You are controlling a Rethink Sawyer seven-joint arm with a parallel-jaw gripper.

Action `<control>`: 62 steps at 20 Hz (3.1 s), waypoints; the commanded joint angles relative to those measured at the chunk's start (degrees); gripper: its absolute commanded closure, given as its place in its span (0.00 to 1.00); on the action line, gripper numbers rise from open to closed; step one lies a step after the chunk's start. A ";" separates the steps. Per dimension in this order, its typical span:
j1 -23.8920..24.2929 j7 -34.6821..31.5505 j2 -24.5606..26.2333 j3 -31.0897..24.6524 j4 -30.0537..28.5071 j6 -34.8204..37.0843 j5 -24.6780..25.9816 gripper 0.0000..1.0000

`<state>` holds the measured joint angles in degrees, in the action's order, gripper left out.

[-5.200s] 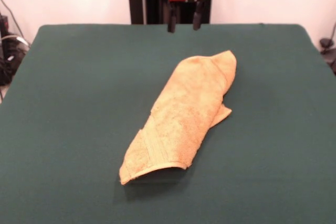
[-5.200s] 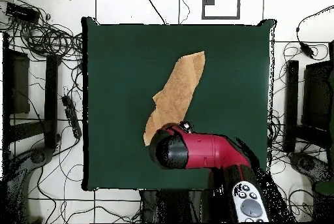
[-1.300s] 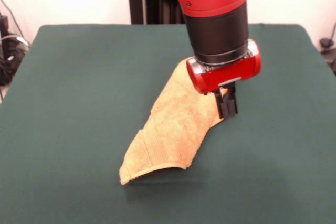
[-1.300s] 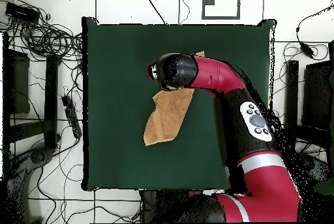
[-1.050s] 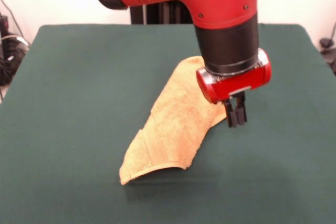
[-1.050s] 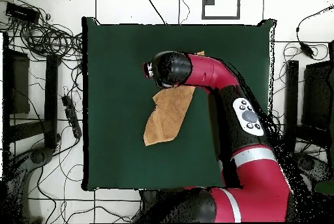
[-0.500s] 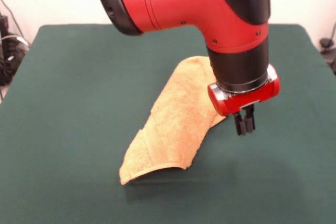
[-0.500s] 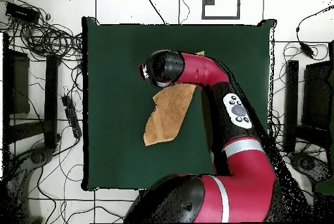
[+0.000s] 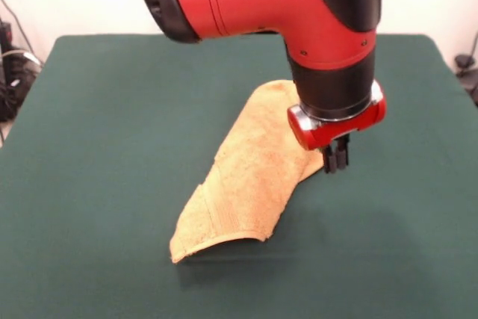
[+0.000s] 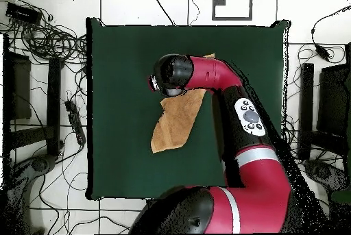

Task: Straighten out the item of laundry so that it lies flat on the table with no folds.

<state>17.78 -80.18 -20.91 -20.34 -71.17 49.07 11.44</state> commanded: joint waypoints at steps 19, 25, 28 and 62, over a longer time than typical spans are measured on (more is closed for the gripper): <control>-1.01 -0.77 3.28 0.73 -4.87 4.73 2.91 1.00; -0.45 -0.59 3.28 0.03 -5.22 4.41 2.38 1.00; 0.05 -0.40 3.69 -0.55 -5.80 2.61 2.38 1.00; 5.59 2.25 2.65 -8.30 -12.36 -2.79 -0.60 1.00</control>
<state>22.39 -80.18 -17.31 -20.78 -74.49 49.19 13.04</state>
